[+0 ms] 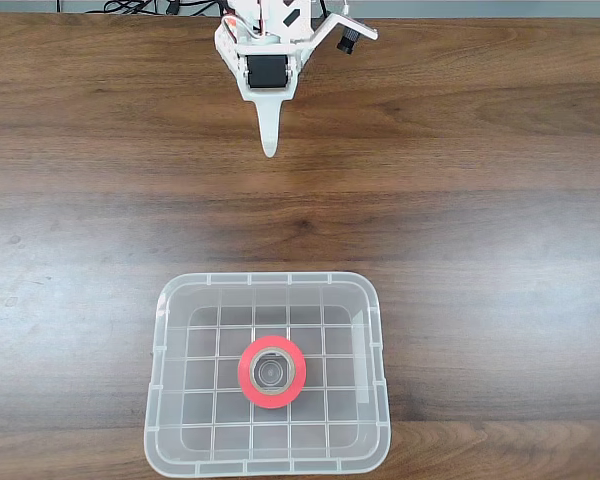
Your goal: Grab the tape and place it in the box.
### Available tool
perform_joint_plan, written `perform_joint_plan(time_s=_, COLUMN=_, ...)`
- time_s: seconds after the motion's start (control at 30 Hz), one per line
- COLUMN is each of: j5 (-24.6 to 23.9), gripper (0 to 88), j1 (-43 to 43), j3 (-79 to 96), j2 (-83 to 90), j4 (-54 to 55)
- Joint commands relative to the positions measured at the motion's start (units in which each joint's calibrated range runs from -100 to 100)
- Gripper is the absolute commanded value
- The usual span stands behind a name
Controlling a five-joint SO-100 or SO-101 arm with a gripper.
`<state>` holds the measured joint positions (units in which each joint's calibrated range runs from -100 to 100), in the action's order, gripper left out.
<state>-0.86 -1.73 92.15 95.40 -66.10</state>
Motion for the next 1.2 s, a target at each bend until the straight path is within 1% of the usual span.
perform_joint_plan(time_s=0.0, j5=-1.93, gripper=1.2, j1=-0.17, j3=2.6, j2=3.8, j4=1.38)
perform_joint_plan(time_s=0.27, j5=-1.46, gripper=1.3, j1=-0.25, j3=5.4, j2=3.56, j4=1.29)
perform_joint_plan(time_s=0.43, j5=0.23, gripper=1.3, j1=-3.25, j3=5.4, j2=3.56, j4=1.29)
perform_joint_plan(time_s=1.17, j5=-0.14, gripper=1.6, j1=-2.73, j3=5.49, j2=3.48, j4=1.29)
